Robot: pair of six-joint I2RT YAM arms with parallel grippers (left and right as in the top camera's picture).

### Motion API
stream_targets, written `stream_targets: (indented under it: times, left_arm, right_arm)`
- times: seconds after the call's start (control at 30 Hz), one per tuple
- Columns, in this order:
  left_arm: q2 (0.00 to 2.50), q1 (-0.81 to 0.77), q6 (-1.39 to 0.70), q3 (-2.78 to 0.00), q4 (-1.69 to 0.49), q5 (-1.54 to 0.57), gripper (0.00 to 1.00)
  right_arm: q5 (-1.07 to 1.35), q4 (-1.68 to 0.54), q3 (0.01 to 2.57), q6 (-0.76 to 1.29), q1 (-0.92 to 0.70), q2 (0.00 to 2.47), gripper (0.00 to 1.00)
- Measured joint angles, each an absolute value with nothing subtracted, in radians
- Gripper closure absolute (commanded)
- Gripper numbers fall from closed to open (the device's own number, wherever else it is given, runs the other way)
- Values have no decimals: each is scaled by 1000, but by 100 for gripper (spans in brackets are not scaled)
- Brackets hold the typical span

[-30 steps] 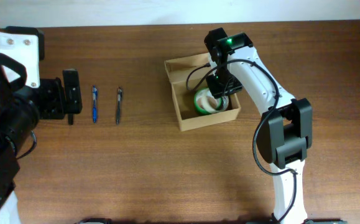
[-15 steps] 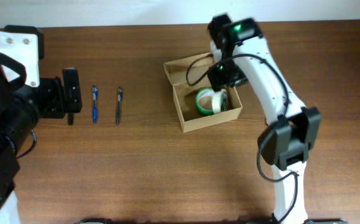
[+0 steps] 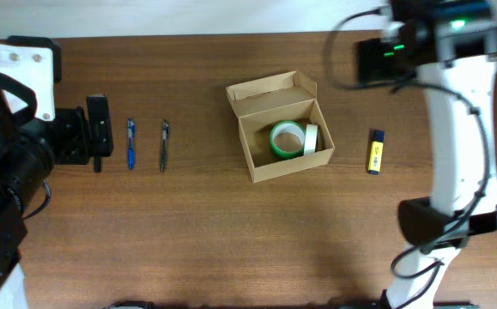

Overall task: Pack container
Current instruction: 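Release the white tape and lift the right gripper out of the box, then align the right gripper over the yellow highlighter and grasp it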

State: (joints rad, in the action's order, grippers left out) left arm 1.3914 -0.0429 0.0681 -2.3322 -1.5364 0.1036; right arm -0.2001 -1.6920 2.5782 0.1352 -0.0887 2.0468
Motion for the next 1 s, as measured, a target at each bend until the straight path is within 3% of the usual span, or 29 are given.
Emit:
stream_targets:
  times: [0.23,0.33,0.53,1.0]
  left_arm:
    - [1391,-43,68,-2332,-1537,102,1]
    - [1391,-43,68,-2332,-1538,102,0]
    - [1391,-43,68,-2332,-1537,102,0]
    - [1391,-43,68,-2332,-1545,102,1]
  right_arm:
    - [-120,-1662,2247,197,188,2049,9]
    - [-82,-1612,2082,193,230,2050,1]
    - [7,-1448,1801,151,188,2052,1]
    - [-16,-1097,1614,185,24,2053,1]
